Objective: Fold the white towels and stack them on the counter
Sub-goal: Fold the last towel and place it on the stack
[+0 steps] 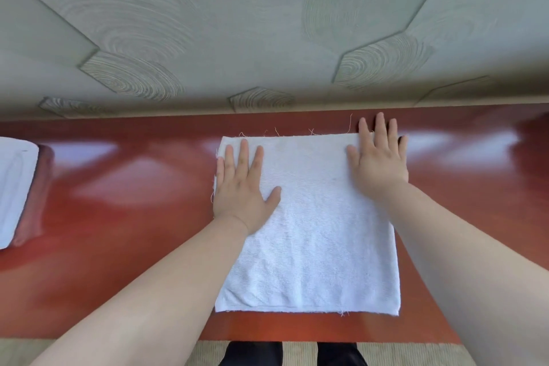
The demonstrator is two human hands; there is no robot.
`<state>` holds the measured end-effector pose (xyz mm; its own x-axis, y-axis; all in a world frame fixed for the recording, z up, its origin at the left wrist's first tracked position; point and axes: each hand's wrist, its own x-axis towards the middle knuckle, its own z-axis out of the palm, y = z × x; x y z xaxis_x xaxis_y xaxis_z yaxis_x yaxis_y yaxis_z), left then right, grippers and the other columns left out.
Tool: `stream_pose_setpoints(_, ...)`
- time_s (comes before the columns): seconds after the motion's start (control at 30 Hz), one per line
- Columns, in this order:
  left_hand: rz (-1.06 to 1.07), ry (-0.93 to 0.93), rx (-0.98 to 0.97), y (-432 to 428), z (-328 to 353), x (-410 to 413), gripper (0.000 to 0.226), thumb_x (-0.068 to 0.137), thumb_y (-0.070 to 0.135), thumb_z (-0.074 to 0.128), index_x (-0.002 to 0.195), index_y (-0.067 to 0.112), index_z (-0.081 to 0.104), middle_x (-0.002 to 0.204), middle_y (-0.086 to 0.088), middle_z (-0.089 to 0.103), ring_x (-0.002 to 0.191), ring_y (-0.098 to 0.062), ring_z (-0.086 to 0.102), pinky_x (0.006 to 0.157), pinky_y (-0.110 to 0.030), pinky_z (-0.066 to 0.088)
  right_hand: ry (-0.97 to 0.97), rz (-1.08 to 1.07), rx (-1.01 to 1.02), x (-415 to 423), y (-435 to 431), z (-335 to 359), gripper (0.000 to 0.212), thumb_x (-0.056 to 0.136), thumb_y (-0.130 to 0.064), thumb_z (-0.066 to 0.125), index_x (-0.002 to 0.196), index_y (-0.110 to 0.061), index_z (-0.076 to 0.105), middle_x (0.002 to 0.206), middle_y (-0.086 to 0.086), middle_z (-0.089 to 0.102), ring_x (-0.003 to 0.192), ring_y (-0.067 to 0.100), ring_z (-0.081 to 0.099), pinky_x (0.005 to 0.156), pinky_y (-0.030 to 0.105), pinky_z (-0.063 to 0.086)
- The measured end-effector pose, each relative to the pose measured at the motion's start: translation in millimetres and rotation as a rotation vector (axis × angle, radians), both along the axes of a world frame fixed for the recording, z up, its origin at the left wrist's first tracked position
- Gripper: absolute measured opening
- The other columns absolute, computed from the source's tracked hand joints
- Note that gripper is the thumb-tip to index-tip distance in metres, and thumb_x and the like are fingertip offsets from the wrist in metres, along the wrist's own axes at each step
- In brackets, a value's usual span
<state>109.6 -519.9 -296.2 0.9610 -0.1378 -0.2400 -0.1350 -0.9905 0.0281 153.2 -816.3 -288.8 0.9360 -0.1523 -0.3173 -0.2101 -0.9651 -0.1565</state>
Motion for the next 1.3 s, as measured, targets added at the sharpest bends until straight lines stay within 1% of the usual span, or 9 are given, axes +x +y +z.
stream_pose_setpoints(0.23, 0.028, 0.080, -0.043, 1, 6, 5, 0.085, 0.093, 0.077, 0.003, 0.161, 0.030, -0.016, 0.168, -0.002, -0.028, 0.154, -0.028, -0.027, 0.127, -0.049, -0.008, 0.111, 0.072, -0.033, 9, -2, 2, 0.076, 0.101, -0.063, 0.014, 0.163, -0.023, -0.004, 0.170, 0.008, -0.016, 0.155, 0.032, -0.017, 0.124, 0.052, -0.010)
stream_pose_setpoints(0.33, 0.194, 0.061, -0.314, 3, 19, 15, 0.070, 0.103, 0.061, 0.018, 0.164, 0.032, -0.001, 0.172, 0.004, -0.012, 0.157, -0.016, -0.012, 0.128, -0.044, -0.001, 0.000, -0.082, 0.097, 11, -1, 19, 0.074, 0.104, -0.047, 0.039, 0.163, -0.013, 0.009, 0.169, 0.018, 0.005, 0.154, 0.038, 0.005, 0.127, 0.048, 0.006)
stream_pose_setpoints(0.47, 0.457, -0.041, -0.320, 20, 39, 54, 0.053, 0.104, 0.036, 0.050, 0.155, 0.026, 0.038, 0.154, -0.003, 0.038, 0.136, -0.029, 0.036, 0.110, -0.047, 0.032, -0.047, -0.406, 0.217, 19, -4, 36, 0.038, 0.096, -0.032, 0.053, 0.125, -0.008, 0.057, 0.126, 0.018, 0.055, 0.112, 0.040, 0.051, 0.095, 0.043, 0.046)
stream_pose_setpoints(0.57, 0.401, 0.096, -0.198, 28, 51, 85, 0.040, 0.101, 0.032, 0.058, 0.137, 0.014, 0.053, 0.138, -0.012, 0.047, 0.126, -0.033, 0.044, 0.100, -0.047, 0.045, 0.098, -0.420, 0.299, 32, -6, 46, 0.020, 0.094, -0.025, 0.053, 0.090, -0.010, 0.065, 0.082, 0.009, 0.061, 0.077, 0.033, 0.056, 0.058, 0.029, 0.040)
stream_pose_setpoints(0.7, 0.300, 0.287, 0.001, 31, 62, 105, 0.038, 0.102, 0.029, 0.057, 0.131, 0.006, 0.055, 0.134, -0.018, 0.051, 0.124, -0.038, 0.051, 0.097, -0.047, 0.049, 0.076, -0.435, 0.385, 35, -13, 53, 0.026, 0.088, -0.021, 0.058, 0.063, -0.018, 0.052, 0.058, -0.004, 0.048, 0.059, 0.024, 0.047, 0.050, 0.023, 0.032)
stream_pose_setpoints(0.87, 0.359, 0.093, -0.339, 46, 78, 90, 0.007, 0.096, 0.025, 0.063, 0.098, 0.020, 0.059, 0.105, -0.006, 0.066, 0.097, -0.031, 0.061, 0.076, -0.036, 0.048, -0.115, -0.524, 0.545, 12, -20, 71, 0.016, 0.084, -0.030, 0.066, 0.071, -0.020, 0.064, 0.059, -0.011, 0.056, 0.053, 0.011, 0.050, 0.051, 0.022, 0.038)
stream_pose_setpoints(1.0, 0.394, -0.082, -0.474, 53, 112, 78, 0.004, 0.090, 0.025, 0.064, 0.088, 0.028, 0.064, 0.084, 0.008, 0.066, 0.083, -0.023, 0.060, 0.067, -0.033, 0.045, -0.233, -0.531, 0.699, 0, -22, 100, 0.009, 0.088, -0.028, 0.061, 0.082, -0.023, 0.065, 0.061, -0.013, 0.068, 0.048, -0.004, 0.055, 0.052, 0.020, 0.042)
stream_pose_setpoints(1.13, 0.319, -0.117, -0.561, 57, 138, 51, 0.014, 0.090, 0.017, 0.061, 0.083, 0.029, 0.065, 0.080, 0.011, 0.062, 0.080, -0.019, 0.058, 0.067, -0.031, 0.038, -0.143, -0.553, 0.891, -23, -25, 126, 0.011, 0.097, -0.016, 0.053, 0.089, -0.021, 0.060, 0.082, -0.003, 0.079, 0.060, 0.012, 0.072, 0.057, 0.024, 0.048)
stream_pose_setpoints(1.3, 0.300, -0.089, -0.502, 64, 139, -14, 0.019, 0.090, 0.019, 0.059, 0.084, 0.037, 0.063, 0.087, 0.008, 0.056, 0.082, -0.016, 0.054, 0.067, -0.032, 0.036, -0.017, -0.632, 0.972, -80, -22, 134, 0.023, 0.096, 0.002, 0.041, 0.093, -0.015, 0.056, 0.092, 0.010, 0.078, 0.058, 0.012, 0.072, 0.053, 0.024, 0.044)
